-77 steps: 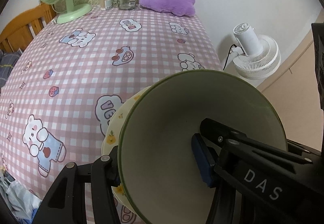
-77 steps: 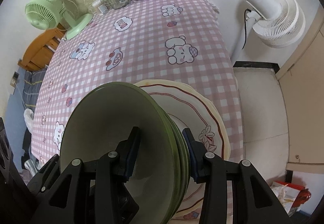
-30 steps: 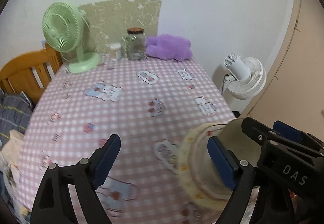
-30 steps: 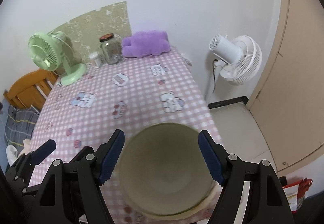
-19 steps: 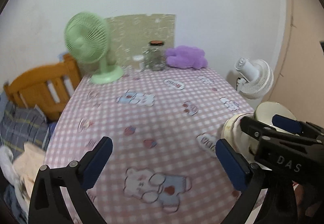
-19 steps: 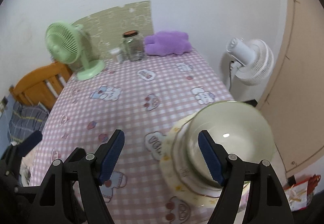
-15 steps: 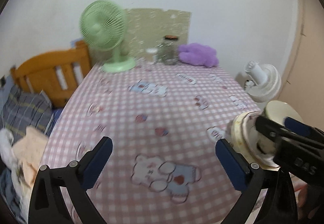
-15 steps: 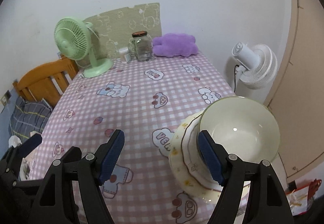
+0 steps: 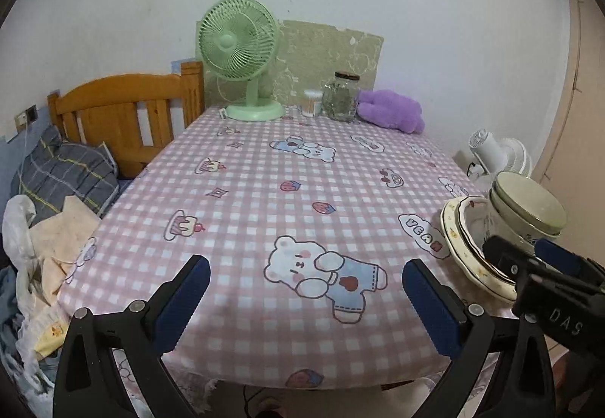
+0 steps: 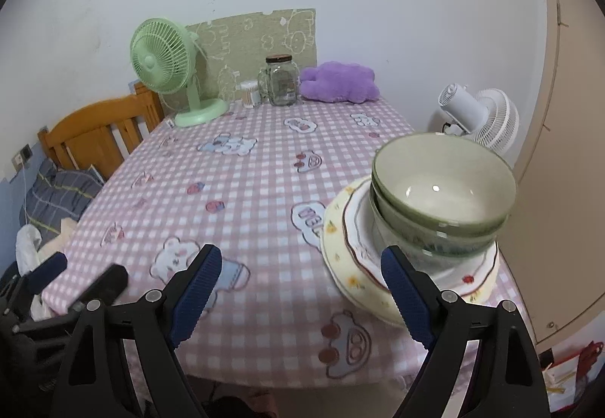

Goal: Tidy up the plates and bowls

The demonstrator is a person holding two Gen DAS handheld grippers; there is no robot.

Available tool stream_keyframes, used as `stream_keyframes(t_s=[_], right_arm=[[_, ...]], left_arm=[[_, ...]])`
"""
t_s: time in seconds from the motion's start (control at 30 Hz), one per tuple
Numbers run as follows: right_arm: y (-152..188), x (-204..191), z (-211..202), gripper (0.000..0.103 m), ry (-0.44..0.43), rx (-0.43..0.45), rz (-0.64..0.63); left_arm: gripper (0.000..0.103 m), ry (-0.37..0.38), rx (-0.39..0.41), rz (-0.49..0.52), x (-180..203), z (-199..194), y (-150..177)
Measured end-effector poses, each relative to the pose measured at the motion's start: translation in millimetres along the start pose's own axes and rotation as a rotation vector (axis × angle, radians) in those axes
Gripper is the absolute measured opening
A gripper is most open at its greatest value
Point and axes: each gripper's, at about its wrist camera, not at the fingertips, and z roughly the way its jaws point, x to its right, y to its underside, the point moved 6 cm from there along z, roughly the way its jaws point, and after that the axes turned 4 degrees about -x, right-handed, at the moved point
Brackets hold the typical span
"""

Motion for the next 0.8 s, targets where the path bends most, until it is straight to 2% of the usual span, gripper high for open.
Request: stream_keyframes(t_s=[0.27, 0.8], right_arm=[[9, 1, -17, 0.088, -0.018, 0.036, 0.001], [4, 8, -31, 0.088, -0.001, 0.055, 0.011]], left_arm=[[0.103, -0.008, 0.042, 0.033, 8, -16, 3], [0.103, 0.001, 0.05, 0.038, 15, -23, -2]])
